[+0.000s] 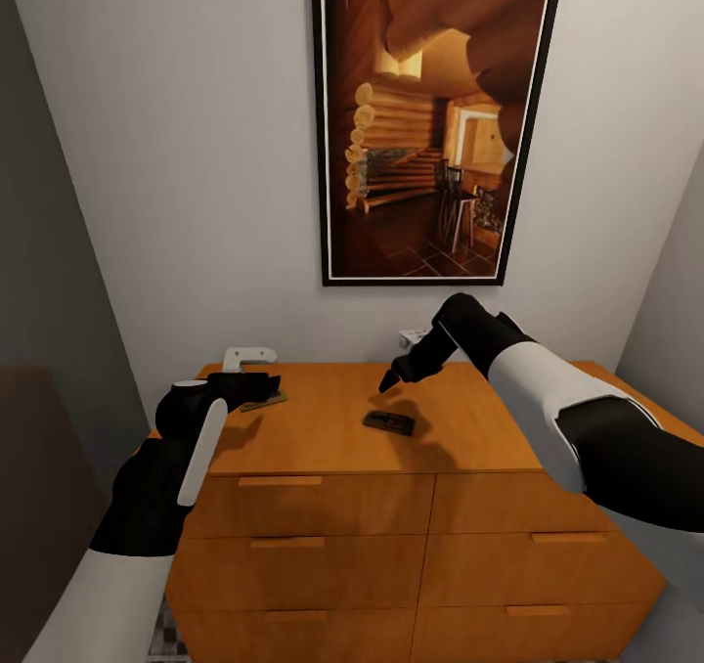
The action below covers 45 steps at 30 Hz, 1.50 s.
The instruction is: Take the four mousetraps from the cabinet in the bathroom and place them on the bathroom floor. Make sure all four end up on the same floor surface, and ensure that at least two of them are either under or directly next to the same bathroom sink.
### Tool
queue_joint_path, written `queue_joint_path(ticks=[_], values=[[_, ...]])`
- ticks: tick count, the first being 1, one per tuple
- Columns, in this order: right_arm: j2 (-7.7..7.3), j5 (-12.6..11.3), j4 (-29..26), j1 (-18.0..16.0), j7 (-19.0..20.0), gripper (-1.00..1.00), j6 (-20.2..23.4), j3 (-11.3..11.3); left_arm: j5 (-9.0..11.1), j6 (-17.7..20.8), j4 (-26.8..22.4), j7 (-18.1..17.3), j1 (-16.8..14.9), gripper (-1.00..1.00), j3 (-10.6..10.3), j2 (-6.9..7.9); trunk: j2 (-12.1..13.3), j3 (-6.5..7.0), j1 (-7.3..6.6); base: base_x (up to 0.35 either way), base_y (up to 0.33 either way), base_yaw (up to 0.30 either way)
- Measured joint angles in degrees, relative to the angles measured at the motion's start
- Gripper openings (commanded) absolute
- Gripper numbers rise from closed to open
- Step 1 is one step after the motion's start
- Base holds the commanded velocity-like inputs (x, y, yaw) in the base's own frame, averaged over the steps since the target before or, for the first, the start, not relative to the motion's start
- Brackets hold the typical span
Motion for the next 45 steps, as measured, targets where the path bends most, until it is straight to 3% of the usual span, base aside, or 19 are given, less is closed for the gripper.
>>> queue_joint_path(ticks=[26,45], values=[[-0.06,0.0,2.7,0.0,-0.3,1.0,-2.9,0.1,0.0,0.0,0.0,0.0,0.0,1.0,0.0,-0.03,0.0,0.0,0.0,0.0,0.0,0.0],[-0.06,0.0,2.6,0.0,-4.0,1.0,-2.9,0.0,0.0,0.0,0.0,0.0,0.0,1.0,0.0,-0.01,0.0,0.0,0.0,0.0,0.0,0.0]])
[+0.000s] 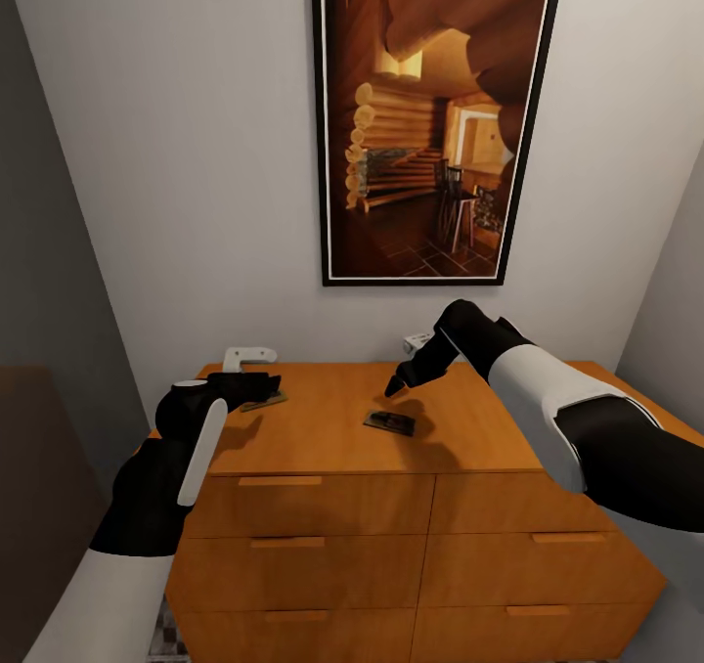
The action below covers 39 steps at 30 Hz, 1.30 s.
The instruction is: Take the four mousetraps from the cabinet in the bathroom and place them on the bathroom floor. Make sure all four end up on the same floor surface, and ensure that at least two of them are either under or directly next to the same bathroom sink.
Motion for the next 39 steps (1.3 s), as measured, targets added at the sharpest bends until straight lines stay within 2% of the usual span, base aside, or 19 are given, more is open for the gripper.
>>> queue_joint_path(ticks=[2,5,12,22,31,39], values=[[-0.65,-0.5,-0.6,0.6,-0.6,1.0,0.6,-0.6,0.0,-0.1,-0.1,0.0,0.0,1.0,0.0,-0.08,0.0,0.0,0.0,0.0,0.0,0.0],[-0.69,-1.5,-1.6,1.5,-1.6,1.0,1.6,-1.6,0.0,-0.1,-0.1,0.0,0.0,1.0,0.0,-0.04,0.0,0.0,0.0,0.0,0.0,0.0],[0.37,0.0,-3.5,0.6,0.0,1.0,0.1,-0.3,0.1,-0.2,-0.1,0.0,0.0,1.0,0.1,0.13,0.0,0.0,0.0,0.0,0.0,0.0],[0.52,0.1,-6.7,0.4,1.2,1.0,-1.9,-0.2,0.1,-0.1,-0.1,0.0,0.0,1.0,0.2,0.18,0.0,0.0,0.0,0.0,0.0,0.0],[0.54,0.1,-6.9,0.4,1.7,1.0,-1.8,0.0,0.1,0.0,-0.1,0.0,0.0,1.0,0.2,0.19,0.0,0.0,0.0,0.0,0.0,0.0],[0.53,0.2,-6.7,0.4,4.1,1.0,-1.7,0.4,0.2,0.0,-0.1,-0.1,0.0,1.0,0.1,0.19,0.0,0.0,0.0,0.0,0.0,0.0]])
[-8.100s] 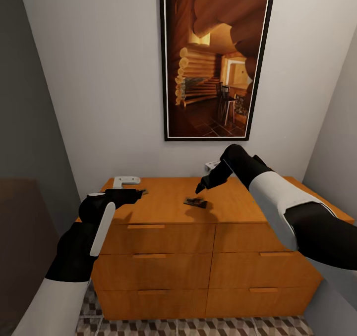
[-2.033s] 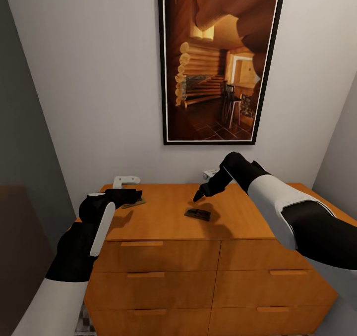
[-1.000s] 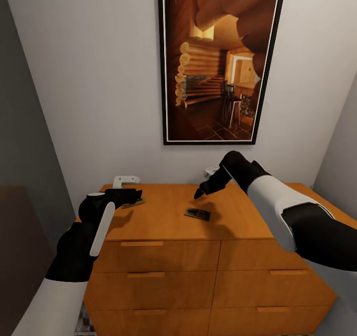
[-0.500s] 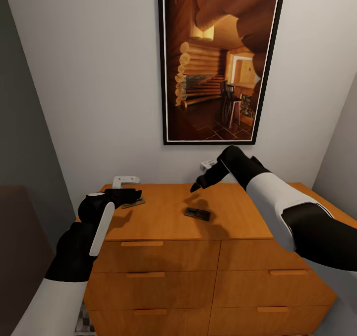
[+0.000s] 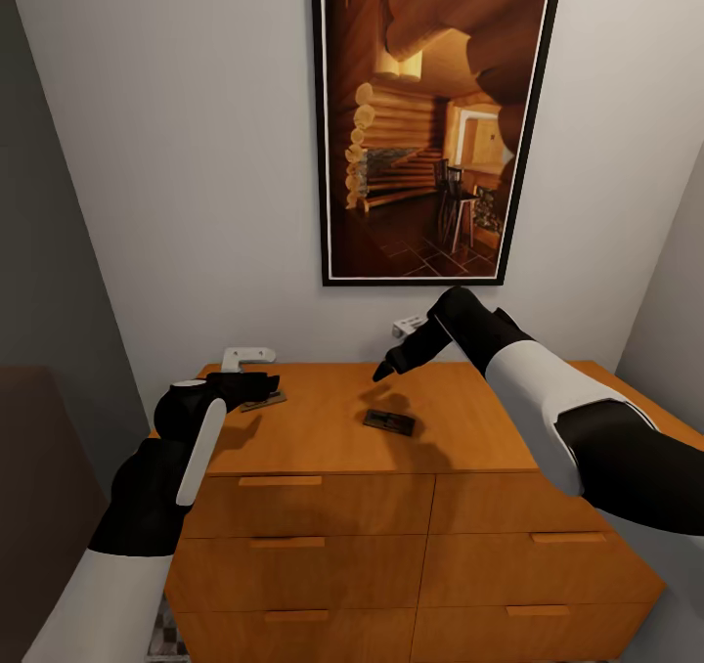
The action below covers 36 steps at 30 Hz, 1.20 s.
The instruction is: Take the four mousetraps from the cabinet in the bathroom and place them on the bathroom floor. Make sure all four end up on the same floor surface, and ensure that at least two of them are either under or directly next to the same bathroom sink.
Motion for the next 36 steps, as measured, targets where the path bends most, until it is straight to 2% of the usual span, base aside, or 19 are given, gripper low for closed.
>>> queue_joint_path(ticks=[15,16,21,28,36], values=[[-0.01,0.6,1.0,0.0,4.8,1.0,-0.4,0.1,0.0,0.1,0.0,0.1,0.0,1.0,-0.1,0.0,0.0,0.0,0.0,0.0,0.0,0.0],[-0.01,0.6,1.3,0.0,6.1,1.0,-0.4,0.1,0.0,0.1,0.0,0.1,0.0,1.0,-0.1,0.0,0.0,0.0,0.0,0.0,0.0,0.0],[-0.01,1.1,3.2,0.0,6.1,1.0,-0.7,0.2,-0.1,0.3,0.0,0.1,0.0,1.0,-0.1,-0.03,0.0,0.0,0.0,0.0,0.0,0.0],[0.14,3.1,4.0,0.0,6.2,1.0,-0.7,0.2,-0.1,0.5,0.0,0.1,0.0,1.0,-0.2,-0.13,0.0,0.0,0.0,0.0,0.0,0.0],[0.54,3.6,4.1,0.0,6.2,1.0,-0.9,0.1,-0.1,0.5,0.0,0.1,0.0,1.0,-0.2,-0.24,0.0,0.0,0.0,0.0,0.0,0.0]])
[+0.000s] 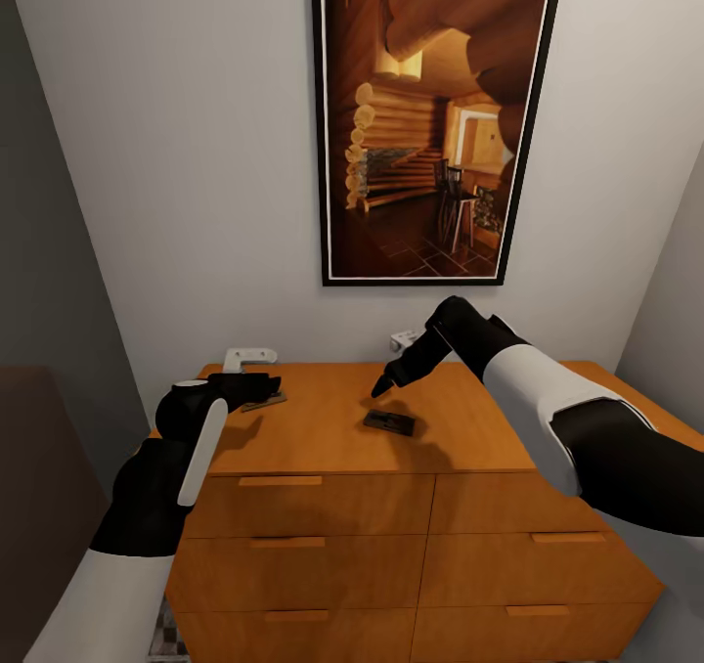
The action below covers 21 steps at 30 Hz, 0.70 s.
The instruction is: Take the four mousetraps from the cabinet in the bathroom and place them on the bathroom floor. Make sure all four end up on the same floor surface, and ensure that at least two of them are either under or directly next to the same bathroom sink.
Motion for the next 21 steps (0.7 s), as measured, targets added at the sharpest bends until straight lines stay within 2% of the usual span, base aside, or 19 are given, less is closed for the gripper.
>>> queue_joint_path(ticks=[9,21], values=[[-0.02,-0.2,0.1,0.0,-0.5,1.0,0.1,0.0,0.1,0.0,0.0,0.0,0.0,1.0,0.0,-0.08,0.0,0.0,0.0,0.0,0.0,0.021],[0.05,-0.2,0.1,0.0,-0.6,1.0,0.4,-0.1,0.0,0.0,0.0,0.0,0.0,1.0,0.0,-0.1,0.0,0.0,0.0,0.0,0.0,0.208]])
